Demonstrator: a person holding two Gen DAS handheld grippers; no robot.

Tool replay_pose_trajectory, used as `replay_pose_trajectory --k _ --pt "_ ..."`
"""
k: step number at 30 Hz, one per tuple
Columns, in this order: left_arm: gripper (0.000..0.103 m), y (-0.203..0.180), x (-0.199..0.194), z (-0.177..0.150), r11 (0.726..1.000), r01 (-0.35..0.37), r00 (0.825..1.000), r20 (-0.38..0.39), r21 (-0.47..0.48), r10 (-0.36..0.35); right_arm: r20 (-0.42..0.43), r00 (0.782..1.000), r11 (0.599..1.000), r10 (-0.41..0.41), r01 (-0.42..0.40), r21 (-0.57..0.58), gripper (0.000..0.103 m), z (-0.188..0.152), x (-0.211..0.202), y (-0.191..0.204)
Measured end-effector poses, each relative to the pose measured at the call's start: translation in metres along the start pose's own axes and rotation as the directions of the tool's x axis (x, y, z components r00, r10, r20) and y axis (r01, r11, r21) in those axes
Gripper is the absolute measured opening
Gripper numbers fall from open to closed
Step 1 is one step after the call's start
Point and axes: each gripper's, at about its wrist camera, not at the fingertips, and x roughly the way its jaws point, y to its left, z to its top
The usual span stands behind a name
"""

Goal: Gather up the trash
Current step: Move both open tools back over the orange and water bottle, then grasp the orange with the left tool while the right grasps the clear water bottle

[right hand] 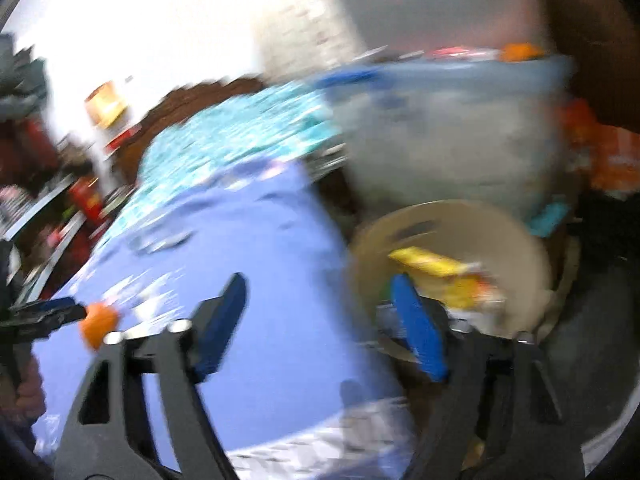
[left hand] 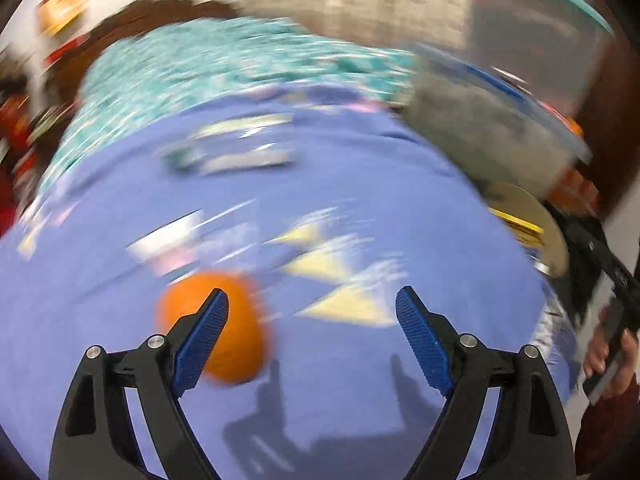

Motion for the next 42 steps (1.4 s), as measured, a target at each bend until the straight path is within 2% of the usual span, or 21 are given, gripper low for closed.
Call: replay_pose_trajectory --k 1,2,4,7,8,10,11,12,15,17,20,22,26,27,30,31,33,34,35,38,42 --pt "0.085 0.020 0.000 -0.005 0.999 -0.023 1.000 -0.010 -0.041 0.022 -0.022 1.000 0.999 0.020 -0.021 -0.037 0.051 0.000 0.009 0.017" --pt "0.085 0.038 0.004 -0.010 0.995 -0.047 0.998 -0.035 -0.090 0.044 -0.046 0.998 0.995 0.042 -0.046 -0.084 0.049 -0.001 0.020 0.039" --pt "0.093 0.057 0.010 -0.015 0.988 -0.048 0.997 -0.067 -0.148 0.038 -0.082 0.994 0.984 0.078 -0.090 -0.154 0.049 -0.003 0.036 0.072" --pt "0.094 0.061 0.023 -0.014 0.987 -0.074 0.995 -0.071 -0.143 0.065 -0.126 0.985 0.957 0.113 -0.142 -0.253 0.051 -0.006 0.061 0.121" --pt "0.094 0.060 0.026 -0.011 0.988 -0.074 0.995 -0.071 -0.133 0.065 -0.141 0.982 0.949 0.124 -0.159 -0.272 0.055 -0.003 0.071 0.133" --pt "0.094 0.059 0.035 -0.010 0.993 -0.052 0.997 -0.058 -0.104 0.047 -0.156 0.978 0.945 0.140 -0.179 -0.273 0.082 0.006 0.089 0.150" --pt "0.094 0.057 0.039 -0.009 0.995 -0.056 0.998 -0.044 -0.088 0.052 -0.160 0.976 0.944 0.149 -0.188 -0.269 0.087 0.016 0.102 0.158" --pt "0.075 0.055 0.045 -0.009 0.995 -0.074 0.997 -0.034 -0.072 0.071 -0.165 0.974 0.943 0.156 -0.197 -0.267 0.091 0.026 0.115 0.165" --pt "0.063 0.060 0.047 -0.013 0.995 -0.062 0.998 0.016 -0.084 0.064 -0.171 0.976 0.944 0.137 -0.181 -0.275 0.095 0.060 0.157 0.180" --pt "0.061 0.063 0.045 -0.017 0.995 -0.049 0.998 0.045 -0.090 0.053 -0.196 0.967 0.932 0.163 -0.216 -0.292 0.097 0.082 0.188 0.193" --pt "0.057 0.068 0.043 -0.017 0.994 -0.015 0.998 0.054 -0.110 0.021 -0.238 0.959 0.909 0.155 -0.233 -0.347 0.099 0.112 0.237 0.216" --pt "0.057 0.072 0.044 -0.016 0.992 0.010 0.998 0.059 -0.127 -0.002 -0.265 0.956 0.877 0.127 -0.233 -0.420 0.099 0.125 0.266 0.233" --pt "0.057 0.075 0.044 -0.015 0.990 0.037 0.997 0.066 -0.139 -0.028 -0.310 0.950 0.732 0.021 -0.226 -0.643 0.099 0.126 0.306 0.269" --pt "0.057 0.075 0.044 -0.015 0.990 0.040 0.997 0.066 -0.138 -0.031 -0.333 0.943 0.704 -0.001 -0.236 -0.669 0.099 0.123 0.314 0.274" --pt "0.057 0.074 0.044 -0.015 0.990 0.039 0.997 0.067 -0.136 -0.031 -0.383 0.922 0.658 -0.058 -0.254 -0.709 0.098 0.108 0.329 0.279" --pt "0.057 0.074 0.044 -0.016 0.990 0.039 0.997 0.067 -0.136 -0.030 -0.368 0.926 0.644 -0.089 -0.228 -0.730 0.090 0.101 0.330 0.280" --pt "0.057 0.074 0.044 -0.016 0.990 0.038 0.997 0.067 -0.136 -0.029 -0.288 0.949 0.598 -0.125 -0.159 -0.786 0.083 0.086 0.320 0.281" --pt "0.057 0.074 0.044 -0.016 0.990 0.040 0.997 0.068 -0.138 -0.031 -0.265 0.955 0.592 -0.132 -0.139 -0.794 0.078 0.081 0.313 0.279" --pt "0.057 0.074 0.044 -0.016 0.989 0.042 0.997 0.068 -0.141 -0.033 -0.255 0.957 0.607 -0.136 -0.123 -0.785 0.076 0.079 0.303 0.277" --pt "0.057 0.074 0.043 -0.017 0.988 0.046 0.997 0.070 -0.146 -0.036 -0.267 0.953 0.692 -0.140 -0.099 -0.715 0.070 0.072 0.270 0.261" --pt "0.057 0.075 0.043 -0.017 0.988 0.051 0.997 0.069 -0.146 -0.041 -0.329 0.940 0.797 -0.093 -0.128 -0.590 0.068 0.047 0.203 0.220"
